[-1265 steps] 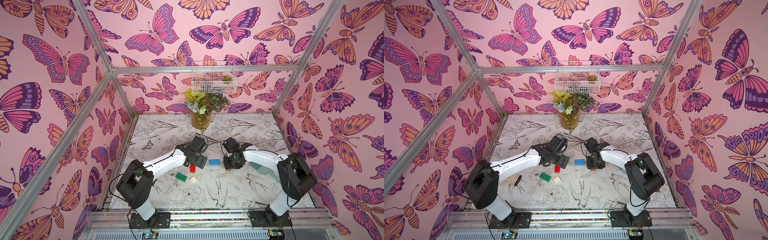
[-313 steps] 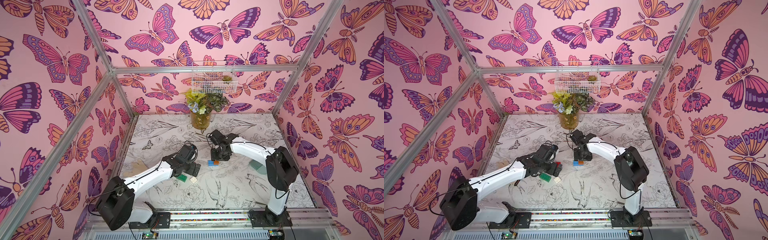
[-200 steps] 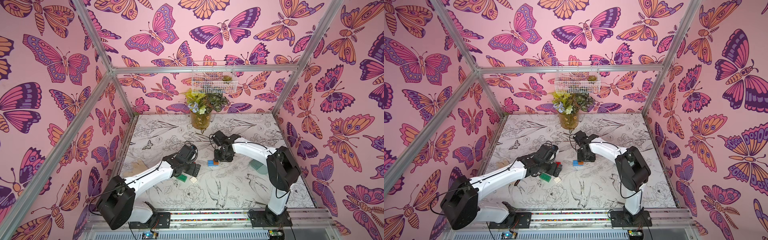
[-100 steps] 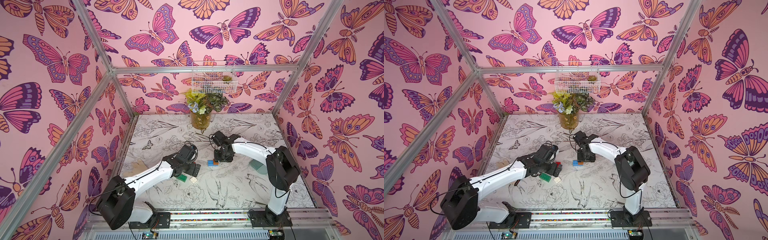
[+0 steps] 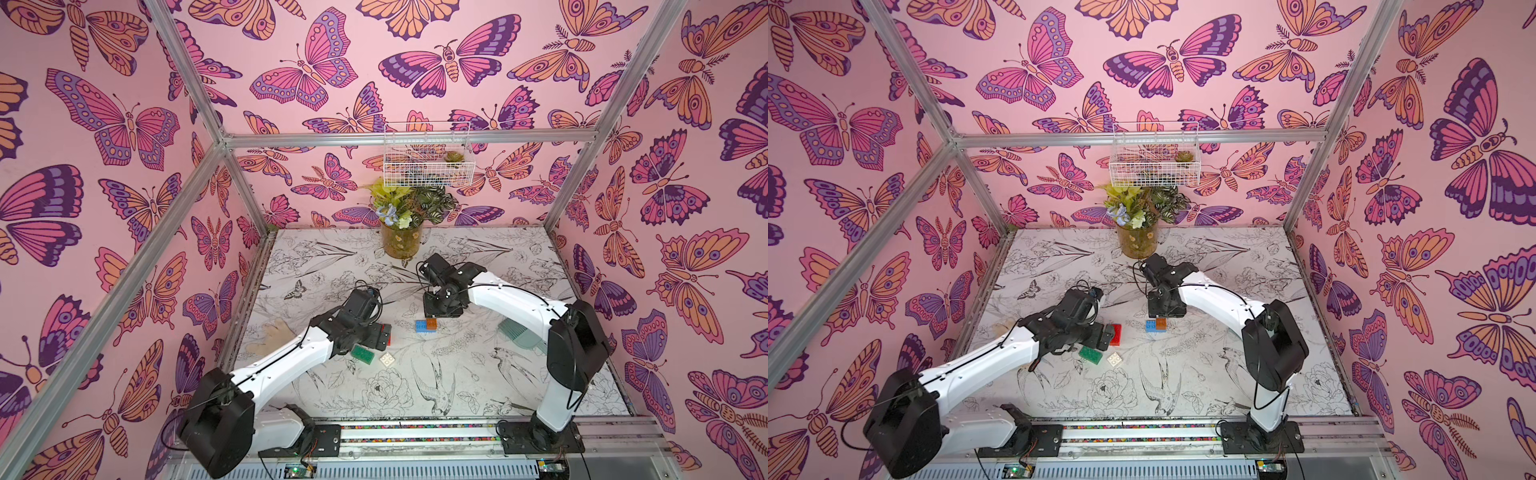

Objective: Assemble the number 5 with lego
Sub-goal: Assemble the lego brick with the lego brick, then pick up the lego brick from the center of the board.

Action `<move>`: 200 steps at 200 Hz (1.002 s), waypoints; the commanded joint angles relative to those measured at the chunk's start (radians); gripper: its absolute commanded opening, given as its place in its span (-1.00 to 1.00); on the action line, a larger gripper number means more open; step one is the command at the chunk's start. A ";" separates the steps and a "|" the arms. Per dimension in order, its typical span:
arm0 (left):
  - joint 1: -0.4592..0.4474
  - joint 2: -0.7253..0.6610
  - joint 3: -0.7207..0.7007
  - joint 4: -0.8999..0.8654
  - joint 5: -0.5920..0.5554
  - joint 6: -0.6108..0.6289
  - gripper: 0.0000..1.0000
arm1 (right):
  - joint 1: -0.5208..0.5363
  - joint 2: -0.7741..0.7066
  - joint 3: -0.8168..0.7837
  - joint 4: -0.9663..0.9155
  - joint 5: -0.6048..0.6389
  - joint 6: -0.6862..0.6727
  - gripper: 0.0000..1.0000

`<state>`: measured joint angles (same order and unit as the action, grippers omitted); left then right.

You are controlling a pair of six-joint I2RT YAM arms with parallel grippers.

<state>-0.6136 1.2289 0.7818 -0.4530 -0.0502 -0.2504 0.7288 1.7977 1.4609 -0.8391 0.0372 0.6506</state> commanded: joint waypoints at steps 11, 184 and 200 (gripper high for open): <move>0.009 -0.069 -0.024 -0.087 -0.093 -0.127 1.00 | 0.069 0.060 0.103 -0.029 -0.009 0.004 0.12; 0.012 -0.303 -0.175 -0.145 -0.208 -0.234 1.00 | 0.222 0.435 0.350 -0.009 -0.123 0.016 0.24; 0.012 -0.300 -0.173 -0.145 -0.208 -0.232 1.00 | 0.222 0.445 0.358 -0.032 -0.101 0.008 0.24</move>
<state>-0.6079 0.9348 0.6216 -0.5770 -0.2375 -0.4770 0.9443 2.2108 1.7905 -0.8070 -0.1013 0.6769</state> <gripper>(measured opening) 0.998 0.623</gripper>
